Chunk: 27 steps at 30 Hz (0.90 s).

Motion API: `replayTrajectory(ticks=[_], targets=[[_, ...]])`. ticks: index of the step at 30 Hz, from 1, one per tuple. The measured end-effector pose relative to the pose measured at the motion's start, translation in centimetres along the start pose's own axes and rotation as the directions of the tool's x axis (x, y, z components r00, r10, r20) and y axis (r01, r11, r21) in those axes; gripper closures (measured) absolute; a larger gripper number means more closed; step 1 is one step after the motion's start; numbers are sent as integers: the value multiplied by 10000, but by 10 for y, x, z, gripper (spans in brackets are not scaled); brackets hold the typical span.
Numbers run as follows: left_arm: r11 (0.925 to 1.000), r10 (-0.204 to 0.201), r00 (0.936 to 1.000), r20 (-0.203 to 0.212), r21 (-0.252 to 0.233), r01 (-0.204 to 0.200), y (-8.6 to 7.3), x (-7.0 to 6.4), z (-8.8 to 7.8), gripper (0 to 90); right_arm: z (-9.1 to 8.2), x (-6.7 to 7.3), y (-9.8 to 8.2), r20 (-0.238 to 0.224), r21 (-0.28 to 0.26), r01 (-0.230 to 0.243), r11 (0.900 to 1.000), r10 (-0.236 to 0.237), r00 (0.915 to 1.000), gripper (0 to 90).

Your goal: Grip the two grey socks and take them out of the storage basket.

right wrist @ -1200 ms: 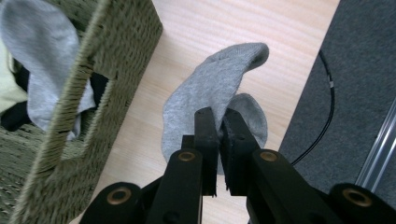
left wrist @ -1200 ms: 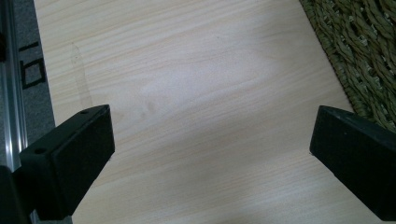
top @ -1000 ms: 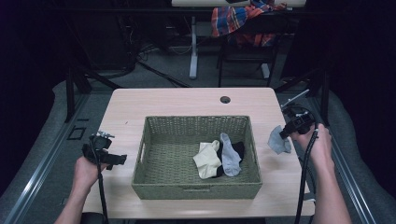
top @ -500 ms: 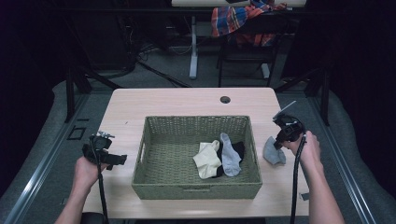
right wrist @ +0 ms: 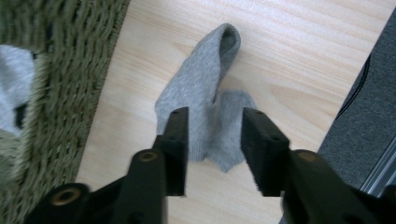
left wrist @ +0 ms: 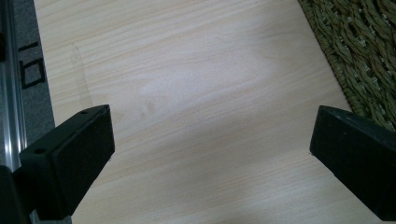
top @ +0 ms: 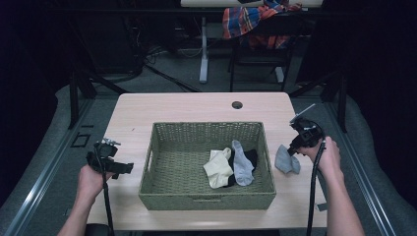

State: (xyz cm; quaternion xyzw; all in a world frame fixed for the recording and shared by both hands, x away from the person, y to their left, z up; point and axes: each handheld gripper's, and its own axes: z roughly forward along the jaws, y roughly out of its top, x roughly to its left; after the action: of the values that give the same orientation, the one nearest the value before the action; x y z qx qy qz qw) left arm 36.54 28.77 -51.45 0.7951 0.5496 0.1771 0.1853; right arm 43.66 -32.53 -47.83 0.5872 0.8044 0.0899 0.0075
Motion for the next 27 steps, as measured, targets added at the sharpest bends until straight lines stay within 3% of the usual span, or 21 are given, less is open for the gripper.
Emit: replayTrajectory(ticks=[5,6,8,16,17,21,22,27], targets=[[10000,-3,10000,20,40,3,0,0,0,2,-20,3,-1,-25,-465,153,9988,-154,9999,411],[10000,-14,10000,18,33,14,0,0,0,2,-32,5,-2,-106,-595,385,9975,-392,9992,355],[10000,-16,10000,23,38,16,0,0,0,2,-36,7,-3,-163,-900,289,9955,-305,9994,326],[10000,5,10000,-25,52,-5,0,0,1,2,-68,35,-2,-251,-1545,1103,9818,-1155,9930,167],[10000,24,10000,-21,65,-23,1,0,1,2,-71,40,-1,-205,-1475,1287,9807,-1331,9909,162],[10000,26,10000,-17,48,-26,1,0,1,2,-82,66,3,-374,-1783,2171,9597,-2271,9731,139],[10000,23,10000,-9,55,-23,1,0,1,2,-82,66,3,-374,-1783,2171,9597,-2271,9731,139],[10000,32,10000,2,50,-32,1,0,2,2,-90,95,7,-492,-2041,2854,9364,-3009,9524,118]])
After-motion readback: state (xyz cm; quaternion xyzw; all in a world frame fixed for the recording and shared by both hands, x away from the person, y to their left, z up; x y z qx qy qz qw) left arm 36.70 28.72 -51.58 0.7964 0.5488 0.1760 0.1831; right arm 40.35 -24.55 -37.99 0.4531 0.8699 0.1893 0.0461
